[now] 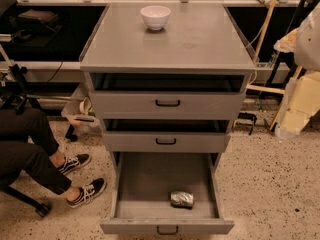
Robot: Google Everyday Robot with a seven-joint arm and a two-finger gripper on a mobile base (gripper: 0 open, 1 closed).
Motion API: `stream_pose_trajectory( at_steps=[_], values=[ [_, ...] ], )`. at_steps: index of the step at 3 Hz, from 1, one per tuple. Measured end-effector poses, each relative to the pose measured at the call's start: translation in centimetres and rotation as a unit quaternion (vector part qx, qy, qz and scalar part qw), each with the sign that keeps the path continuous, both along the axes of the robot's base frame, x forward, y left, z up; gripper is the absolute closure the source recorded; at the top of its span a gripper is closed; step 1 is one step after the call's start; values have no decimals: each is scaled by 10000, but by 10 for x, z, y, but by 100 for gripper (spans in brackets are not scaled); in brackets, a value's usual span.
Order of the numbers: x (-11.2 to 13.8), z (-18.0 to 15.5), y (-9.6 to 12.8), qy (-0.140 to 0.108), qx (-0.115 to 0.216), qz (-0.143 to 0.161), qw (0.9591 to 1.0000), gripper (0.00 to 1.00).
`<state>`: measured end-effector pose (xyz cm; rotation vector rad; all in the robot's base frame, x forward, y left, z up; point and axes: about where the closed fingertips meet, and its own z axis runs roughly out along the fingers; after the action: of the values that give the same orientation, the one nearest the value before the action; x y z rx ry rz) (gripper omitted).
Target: Pick 7up can from bottom drawer and place on counter
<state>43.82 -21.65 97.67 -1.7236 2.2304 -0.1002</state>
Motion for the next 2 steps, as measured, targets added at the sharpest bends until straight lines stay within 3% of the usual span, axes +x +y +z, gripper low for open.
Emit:
stream_pose_trajectory(
  at_steps=[2],
  values=[
    [5,-8,-3,24,37,-47,10000,0]
  ],
)
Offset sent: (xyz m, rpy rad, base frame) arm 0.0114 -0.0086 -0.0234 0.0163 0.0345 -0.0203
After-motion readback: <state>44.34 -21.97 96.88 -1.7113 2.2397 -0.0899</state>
